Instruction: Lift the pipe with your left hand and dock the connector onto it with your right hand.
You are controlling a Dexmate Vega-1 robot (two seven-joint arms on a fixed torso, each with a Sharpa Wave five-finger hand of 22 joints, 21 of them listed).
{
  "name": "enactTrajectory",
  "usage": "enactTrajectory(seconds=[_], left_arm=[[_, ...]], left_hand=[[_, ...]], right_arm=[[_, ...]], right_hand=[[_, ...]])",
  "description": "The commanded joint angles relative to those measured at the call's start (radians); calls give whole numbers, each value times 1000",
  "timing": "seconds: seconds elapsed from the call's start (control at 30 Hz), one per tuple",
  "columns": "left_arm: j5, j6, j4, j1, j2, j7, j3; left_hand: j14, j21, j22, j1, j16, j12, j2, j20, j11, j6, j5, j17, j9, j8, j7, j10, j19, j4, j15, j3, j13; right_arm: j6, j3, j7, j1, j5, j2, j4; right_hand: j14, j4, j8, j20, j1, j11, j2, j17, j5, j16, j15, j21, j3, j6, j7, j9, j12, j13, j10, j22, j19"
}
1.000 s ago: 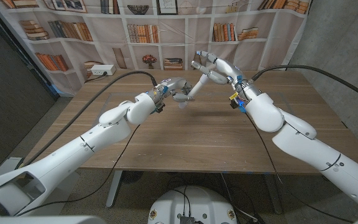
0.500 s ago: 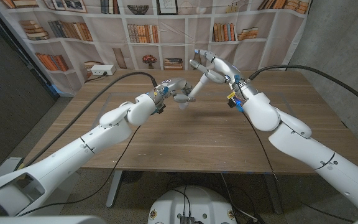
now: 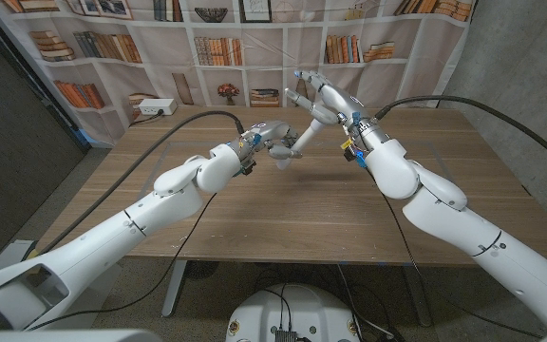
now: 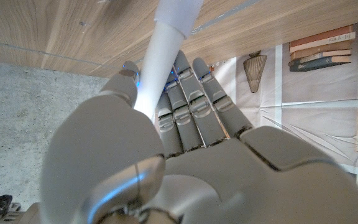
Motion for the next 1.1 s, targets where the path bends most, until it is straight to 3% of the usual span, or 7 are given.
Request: enactTrajectory(seconds=[0.03, 0.47, 1.1], left_arm=[[11, -8, -6, -9, -2, -14, 2], [-1, -22, -1, -5, -6, -4, -6], [0, -25, 9, -30, -29, -9, 0]], left_hand=[[11, 6, 3, 53, 6, -4, 56, -23, -9, 61, 5, 3, 4, 8, 53, 21, -3, 65, -2, 70, 3], [13, 8, 4, 53, 7, -5, 55, -22, -7, 60, 5, 3, 5, 6, 55, 21, -1, 65, -1, 71, 4], [28, 16, 4, 54, 12, -4, 55, -22, -4, 63, 5, 3, 10, 6, 58, 25, 8, 64, 1, 74, 7]], right_arm=[[-38, -31, 19, 31, -48, 24, 9], [-49, -54, 28, 54, -55, 43, 32], [-43, -75, -3, 62, -76, 65, 62]], right_hand=[[-15, 2, 8, -14, -15, -1, 2, 0, 6, 4, 3, -7, -11, -3, 0, 3, -4, 4, -16, 3, -12], [-61, 7, 13, -13, -71, -6, 7, 0, 20, 2, 3, -37, -30, 5, -7, 3, -2, 4, -51, 4, -52], [-89, 3, 8, -12, -105, -5, 7, -1, 33, 2, 3, -59, -42, -21, -4, 2, -1, 4, -78, 4, -83]])
